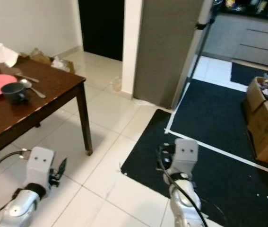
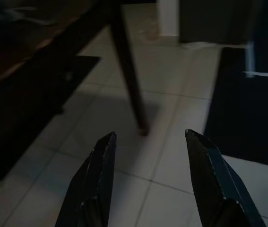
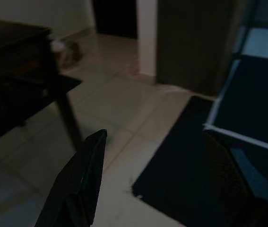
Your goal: Setting the table
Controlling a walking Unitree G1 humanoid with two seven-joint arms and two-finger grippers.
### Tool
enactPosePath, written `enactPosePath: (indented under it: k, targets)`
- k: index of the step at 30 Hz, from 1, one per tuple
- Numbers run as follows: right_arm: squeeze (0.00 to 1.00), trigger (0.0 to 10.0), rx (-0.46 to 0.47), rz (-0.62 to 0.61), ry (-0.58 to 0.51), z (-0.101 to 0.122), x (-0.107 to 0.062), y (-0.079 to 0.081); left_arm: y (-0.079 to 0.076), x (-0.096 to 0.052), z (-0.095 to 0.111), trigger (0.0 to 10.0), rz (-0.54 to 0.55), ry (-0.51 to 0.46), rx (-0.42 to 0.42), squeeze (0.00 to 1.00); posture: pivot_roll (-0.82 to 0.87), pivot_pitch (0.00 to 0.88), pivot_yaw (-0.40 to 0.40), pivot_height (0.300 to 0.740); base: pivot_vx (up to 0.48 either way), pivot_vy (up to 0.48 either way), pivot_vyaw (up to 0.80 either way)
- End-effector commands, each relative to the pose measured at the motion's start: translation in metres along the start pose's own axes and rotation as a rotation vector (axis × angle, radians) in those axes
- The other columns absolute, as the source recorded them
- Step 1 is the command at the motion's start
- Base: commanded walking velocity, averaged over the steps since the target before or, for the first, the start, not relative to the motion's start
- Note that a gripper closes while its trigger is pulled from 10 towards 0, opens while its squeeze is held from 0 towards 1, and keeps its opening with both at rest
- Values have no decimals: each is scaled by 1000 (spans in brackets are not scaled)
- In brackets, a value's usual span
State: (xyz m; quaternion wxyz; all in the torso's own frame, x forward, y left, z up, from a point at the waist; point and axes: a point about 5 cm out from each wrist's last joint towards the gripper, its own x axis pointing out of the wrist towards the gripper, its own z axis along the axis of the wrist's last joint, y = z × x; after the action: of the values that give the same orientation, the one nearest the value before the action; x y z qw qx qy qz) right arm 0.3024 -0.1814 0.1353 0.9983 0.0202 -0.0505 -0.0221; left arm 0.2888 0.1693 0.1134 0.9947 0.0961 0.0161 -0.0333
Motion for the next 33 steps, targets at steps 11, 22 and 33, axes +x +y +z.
enactPosePath:
  k: [11,22,33]
  targets:
    - [0,10000,2,-18,-2,1,-1,-4,-1,-1,-4,10000,1,23,8,0,77,58,54,740,0,0,788]
    - [0,10000,4,-17,-37,11,1,-4,1,-1,-3,10000,13,22,13,0,80,71,55,740,0,0,788]
    - [0,10000,-4,-3,-120,36,6,-3,24,13,37,10000,71,-116,116,0,79,78,52,740,0,0,788]
